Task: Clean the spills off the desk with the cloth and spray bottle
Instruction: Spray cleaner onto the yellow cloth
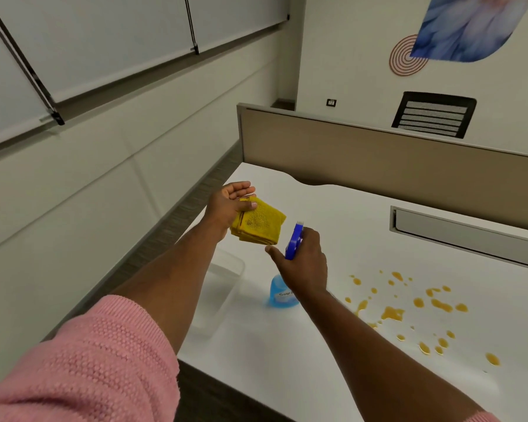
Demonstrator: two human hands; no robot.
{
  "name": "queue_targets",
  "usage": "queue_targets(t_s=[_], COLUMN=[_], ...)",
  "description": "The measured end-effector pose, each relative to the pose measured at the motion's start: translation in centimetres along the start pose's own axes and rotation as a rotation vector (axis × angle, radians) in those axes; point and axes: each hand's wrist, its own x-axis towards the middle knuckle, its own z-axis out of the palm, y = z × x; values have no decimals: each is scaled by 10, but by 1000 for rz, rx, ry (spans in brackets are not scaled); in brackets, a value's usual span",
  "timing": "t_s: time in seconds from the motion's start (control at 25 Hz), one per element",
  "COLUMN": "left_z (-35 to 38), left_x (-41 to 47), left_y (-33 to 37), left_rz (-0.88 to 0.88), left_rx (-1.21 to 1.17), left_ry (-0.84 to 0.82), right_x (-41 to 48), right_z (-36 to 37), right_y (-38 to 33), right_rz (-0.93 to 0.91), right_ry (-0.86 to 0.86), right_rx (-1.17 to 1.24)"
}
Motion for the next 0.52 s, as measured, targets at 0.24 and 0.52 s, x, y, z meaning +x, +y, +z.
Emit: queue_targets(t_s=[0.24,0.52], left_z=[17,56], left_x=[-6,-19], left_y=[26,75], left_rz=[49,149], left_rx=[-3,-12], left_ry=[1,3], right_x=[-5,3], right_z=[-27,-84], right_y=[-3,-25], right_rz=[-39,-173], right_ry=[-131,62], right_rx=[-35,20])
